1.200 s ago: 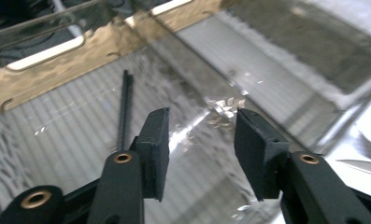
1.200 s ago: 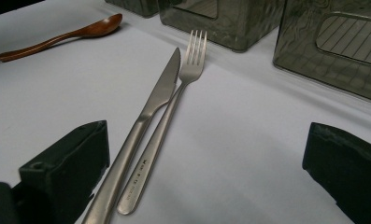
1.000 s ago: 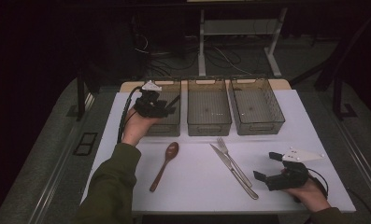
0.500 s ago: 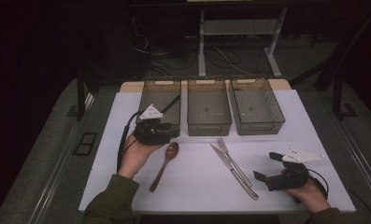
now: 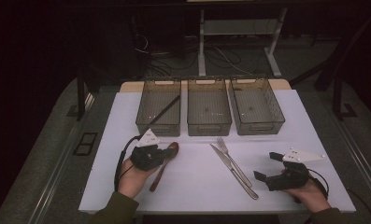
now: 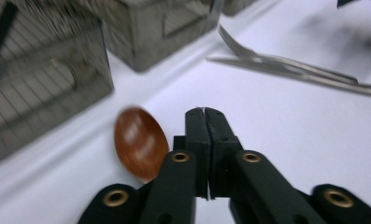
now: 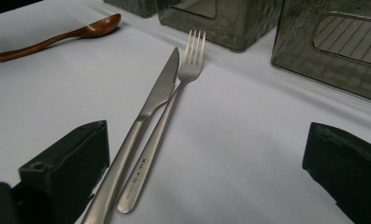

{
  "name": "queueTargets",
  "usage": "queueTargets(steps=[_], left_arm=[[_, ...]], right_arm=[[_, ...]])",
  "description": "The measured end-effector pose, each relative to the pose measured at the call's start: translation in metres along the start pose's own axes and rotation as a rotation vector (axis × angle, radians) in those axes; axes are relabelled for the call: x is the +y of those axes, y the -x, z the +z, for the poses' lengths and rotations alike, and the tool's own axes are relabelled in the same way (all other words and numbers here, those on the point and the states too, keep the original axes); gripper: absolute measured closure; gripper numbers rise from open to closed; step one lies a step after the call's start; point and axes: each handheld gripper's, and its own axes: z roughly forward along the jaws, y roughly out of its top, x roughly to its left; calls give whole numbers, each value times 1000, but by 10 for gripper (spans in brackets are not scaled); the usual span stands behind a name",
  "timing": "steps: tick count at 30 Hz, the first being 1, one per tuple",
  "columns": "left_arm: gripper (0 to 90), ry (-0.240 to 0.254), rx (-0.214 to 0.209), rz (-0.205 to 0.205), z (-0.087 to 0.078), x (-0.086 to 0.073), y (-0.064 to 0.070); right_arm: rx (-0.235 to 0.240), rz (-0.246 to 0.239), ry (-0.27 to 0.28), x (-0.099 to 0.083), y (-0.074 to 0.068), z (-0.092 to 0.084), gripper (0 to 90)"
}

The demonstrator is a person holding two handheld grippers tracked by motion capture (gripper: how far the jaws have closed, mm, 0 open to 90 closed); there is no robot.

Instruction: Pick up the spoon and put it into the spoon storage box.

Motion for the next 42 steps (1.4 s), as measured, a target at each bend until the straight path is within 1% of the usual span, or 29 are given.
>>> queueTargets(steps=[3, 4, 5, 9, 12, 13, 15, 17, 18, 19, 20, 22, 24, 28, 32, 35, 38, 42], left_arm=[[887, -16, 0, -6, -2, -10, 2], [887, -14, -2, -15, -2, -14, 3], [888, -17, -3, -16, -2, -17, 3], [887, -45, -5, -27, 1, -28, 5], [887, -66, -4, -28, 4, -33, 7], [887, -79, -6, -20, 5, -34, 7], [886, -88, -17, -25, 6, -37, 7], [886, -108, -14, -40, 9, -39, 8], [886, -119, -20, -36, 10, -39, 7], [886, -123, -24, -42, 12, -40, 7], [886, -135, -24, -35, 12, -40, 7], [886, -148, -18, -28, 14, -41, 8], [886, -169, -8, -19, 15, -43, 8], [887, -176, 2, -28, 14, -44, 5], [887, -208, 25, -6, 12, -45, 2], [887, -217, 52, 11, 11, -44, 1], [886, -220, 62, 13, 10, -44, -1], [886, -228, 95, 23, 8, -44, -4]], right_arm=[[1, 0, -4, 0, 0, 0, 2], [0, 0, -7, 0, 1, 0, 2], [-1, 4, -7, 0, 1, 0, 2], [0, 3, -4, 0, 2, 2, 2], [0, 2, -5, 1, 1, 2, 2], [2, 1, -5, 1, 1, 2, 2], [1, -3, -6, 1, 0, 2, 2], [1, 0, -4, 1, 1, 2, 2], [2, -1, 0, 1, 1, 1, 2], [4, -1, 1, 1, 0, 1, 2], [4, -7, 0, 1, 0, 1, 2], [8, -8, -5, 0, 0, 1, 2], [6, 0, 3, 1, 0, 0, 2], [5, -9, -4, 2, -1, 3, 2], [5, -8, -4, 2, 0, 4, 2], [5, -7, -4, 2, 0, 3, 2], [7, -8, -3, 2, 0, 3, 2], [7, -7, -2, 2, 0, 3, 2]])
